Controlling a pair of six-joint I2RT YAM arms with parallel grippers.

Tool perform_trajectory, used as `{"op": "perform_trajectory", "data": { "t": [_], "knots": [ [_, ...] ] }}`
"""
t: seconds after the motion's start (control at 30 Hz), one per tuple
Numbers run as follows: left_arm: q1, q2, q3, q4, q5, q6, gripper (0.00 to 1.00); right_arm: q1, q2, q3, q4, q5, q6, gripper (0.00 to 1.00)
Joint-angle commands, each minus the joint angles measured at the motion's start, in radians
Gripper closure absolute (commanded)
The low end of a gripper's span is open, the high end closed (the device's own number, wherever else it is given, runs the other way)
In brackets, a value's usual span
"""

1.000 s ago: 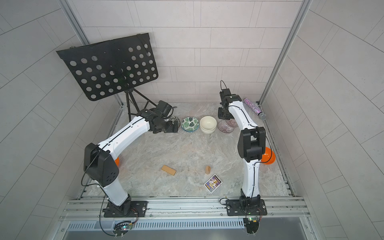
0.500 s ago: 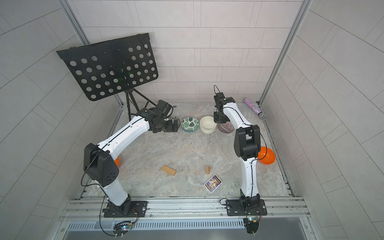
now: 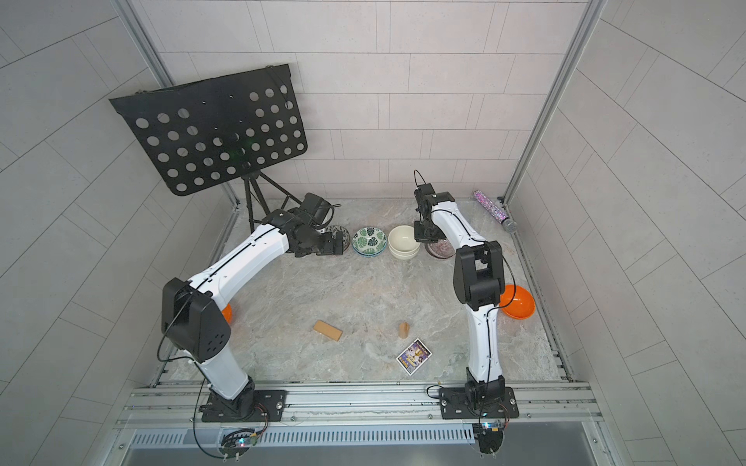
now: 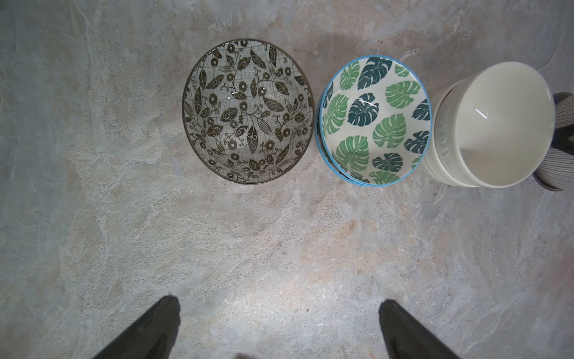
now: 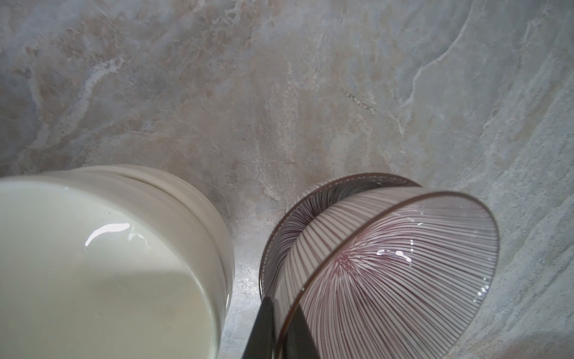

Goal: Stack the bowls
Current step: Place the bowl in the bowl.

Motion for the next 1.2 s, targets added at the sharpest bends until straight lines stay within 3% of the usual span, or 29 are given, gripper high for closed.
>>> {"op": "perform_trajectory", "data": {
  "t": [0.0, 0.27, 0.6, 0.77, 0.93, 1.17],
  "knots": [
    [0.006, -0.035, 0.016, -0.024, -0.005, 0.016, 0.0, 0.0, 0.014, -0.003, 0.015, 0.013, 0.009, 0.87],
    [0.007, -0.035, 0.018, -0.025, -0.002, 0.012, 0.0, -0.002, 0.004, -0.013, 0.019, 0.011, 0.016, 0.77],
    [0.008, -0.04, 0.019, -0.019, 0.021, 0.011, 0.0, -0.017, -0.056, -0.039, 0.049, -0.011, 0.028, 0.8],
    [0.007, -0.046, 0.022, -0.021, 0.015, 0.013, 0.0, -0.046, -0.141, -0.064, 0.078, -0.024, 0.045, 0.76],
    [0.007, -0.049, 0.036, -0.025, 0.005, 0.016, 0.0, -0.1, -0.258, -0.084, 0.092, -0.047, 0.053, 0.66],
    [0.008, -0.052, 0.037, -0.022, -0.001, 0.012, 0.0, -0.217, -0.416, -0.24, 0.201, -0.121, 0.064, 0.62]
  ]
}}
